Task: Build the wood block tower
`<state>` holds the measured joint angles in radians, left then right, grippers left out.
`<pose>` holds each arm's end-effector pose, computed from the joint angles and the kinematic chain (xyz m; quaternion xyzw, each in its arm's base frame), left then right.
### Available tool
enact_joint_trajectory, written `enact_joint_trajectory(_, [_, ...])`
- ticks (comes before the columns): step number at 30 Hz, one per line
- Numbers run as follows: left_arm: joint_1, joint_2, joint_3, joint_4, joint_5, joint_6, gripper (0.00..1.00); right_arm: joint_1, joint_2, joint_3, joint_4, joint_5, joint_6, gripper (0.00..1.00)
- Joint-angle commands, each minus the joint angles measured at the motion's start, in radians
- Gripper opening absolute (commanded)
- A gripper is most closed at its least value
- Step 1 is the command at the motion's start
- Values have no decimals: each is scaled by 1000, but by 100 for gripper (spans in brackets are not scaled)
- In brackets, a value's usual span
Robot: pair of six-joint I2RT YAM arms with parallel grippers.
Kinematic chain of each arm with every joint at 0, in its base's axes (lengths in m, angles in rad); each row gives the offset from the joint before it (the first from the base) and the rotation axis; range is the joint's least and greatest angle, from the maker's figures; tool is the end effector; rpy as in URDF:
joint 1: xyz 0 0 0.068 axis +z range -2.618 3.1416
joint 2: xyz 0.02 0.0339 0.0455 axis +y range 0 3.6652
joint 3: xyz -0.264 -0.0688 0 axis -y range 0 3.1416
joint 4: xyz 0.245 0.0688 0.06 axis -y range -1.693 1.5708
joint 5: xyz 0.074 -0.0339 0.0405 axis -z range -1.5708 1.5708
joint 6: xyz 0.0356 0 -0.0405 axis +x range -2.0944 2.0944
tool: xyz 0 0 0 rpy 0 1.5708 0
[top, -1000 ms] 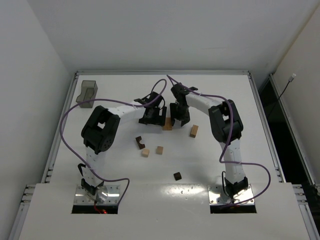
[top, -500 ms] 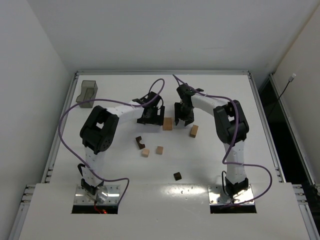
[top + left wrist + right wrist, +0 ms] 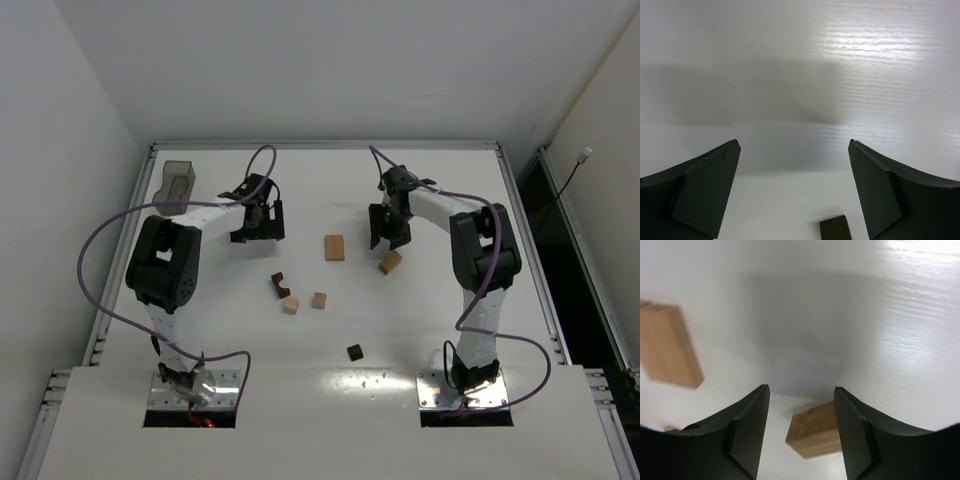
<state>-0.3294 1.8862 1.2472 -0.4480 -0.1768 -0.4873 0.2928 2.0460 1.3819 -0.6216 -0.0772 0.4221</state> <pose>0.3664 -0.1186 0.1700 -0.0974 0.9624 -0.0161 0.2530 0.3836 0.1185 0.1394 0.0584 0.9874 0.0855 0.1196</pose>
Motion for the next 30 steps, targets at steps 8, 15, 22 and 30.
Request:
enact_joint_trajectory(8, [-8,-260,-101,66,89,147,99,-21,-328,-118,67,-424,-417,73])
enact_joint_trajectory(15, [1,-344,-181,57,227,191,92,44,-386,-165,-35,-442,-572,73])
enact_joint_trajectory(22, [10,-424,-250,57,139,191,90,328,-486,-311,72,-277,-696,73])
enact_joint_trajectory(30, [90,-434,-250,57,138,182,92,552,-374,-242,128,-176,-807,72])
